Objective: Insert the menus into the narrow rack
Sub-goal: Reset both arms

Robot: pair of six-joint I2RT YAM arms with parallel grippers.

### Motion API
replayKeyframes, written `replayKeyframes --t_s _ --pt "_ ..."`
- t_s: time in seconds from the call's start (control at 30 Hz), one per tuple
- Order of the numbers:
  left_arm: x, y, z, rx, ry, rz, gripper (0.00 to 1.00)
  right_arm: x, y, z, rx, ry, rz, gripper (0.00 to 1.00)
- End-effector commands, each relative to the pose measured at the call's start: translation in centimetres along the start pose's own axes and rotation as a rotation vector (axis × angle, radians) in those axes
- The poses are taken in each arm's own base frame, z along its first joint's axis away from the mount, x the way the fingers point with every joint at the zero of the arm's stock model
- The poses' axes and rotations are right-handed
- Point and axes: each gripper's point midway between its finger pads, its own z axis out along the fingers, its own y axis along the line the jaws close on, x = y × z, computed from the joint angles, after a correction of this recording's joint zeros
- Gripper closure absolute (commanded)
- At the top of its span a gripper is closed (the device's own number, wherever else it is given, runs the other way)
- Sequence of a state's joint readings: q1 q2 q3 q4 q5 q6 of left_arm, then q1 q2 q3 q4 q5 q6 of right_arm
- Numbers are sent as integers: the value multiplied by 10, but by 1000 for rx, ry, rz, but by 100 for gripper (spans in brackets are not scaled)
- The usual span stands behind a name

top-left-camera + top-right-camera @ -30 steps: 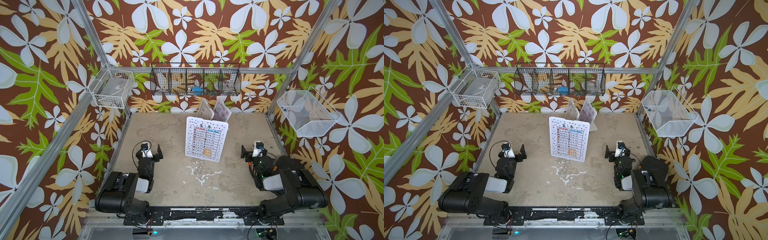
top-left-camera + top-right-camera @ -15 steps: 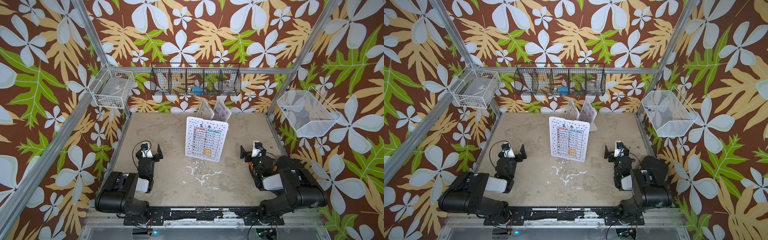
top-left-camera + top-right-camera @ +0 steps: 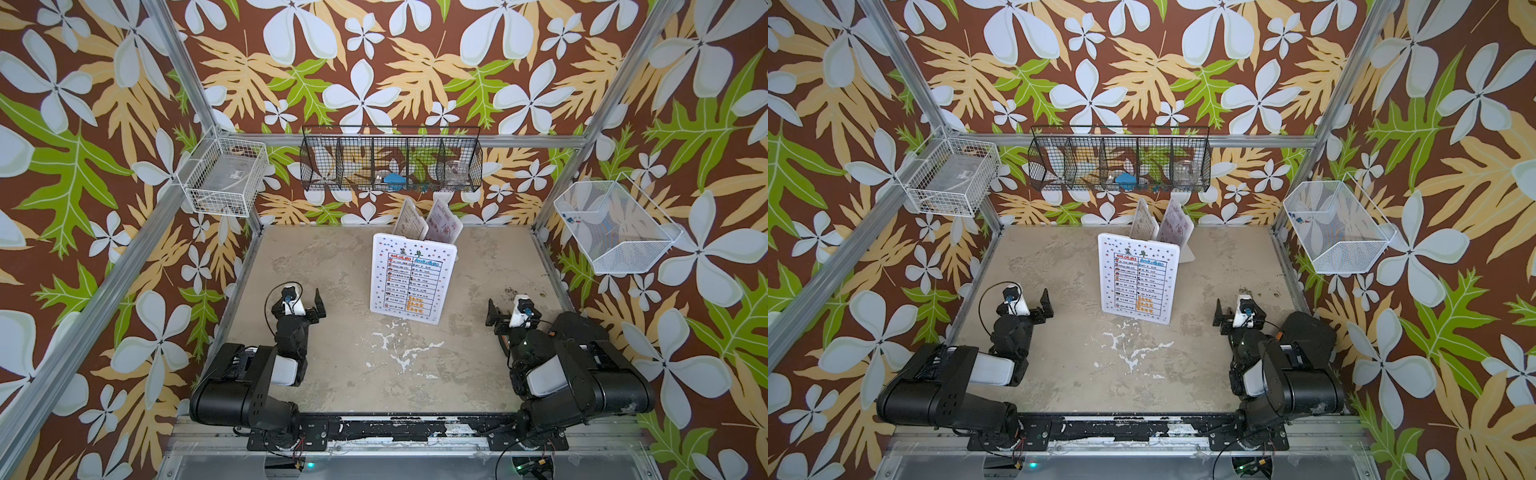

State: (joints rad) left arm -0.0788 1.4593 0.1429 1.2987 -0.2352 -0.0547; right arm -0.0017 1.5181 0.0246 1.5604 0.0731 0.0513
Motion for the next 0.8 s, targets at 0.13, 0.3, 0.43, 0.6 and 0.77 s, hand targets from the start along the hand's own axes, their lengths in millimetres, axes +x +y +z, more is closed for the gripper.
replayKeyframes --t_s 0.13,0.3,0.43,0.6,0.77 --pt "-8 0 0 2 -32 -7 0 1 15 25 -45 54 -36 0" --pt "-8 -1 0 3 -31 -6 0 3 21 33 -79 78 -42 0" --pt "-7 -2 2 7 -25 -6 0 4 21 33 -77 80 -41 0" --pt "-6 -4 3 18 -18 -1 0 3 21 33 -77 79 -42 0" --pt "-7 -4 0 27 -26 0 0 3 21 33 -78 79 -43 0"
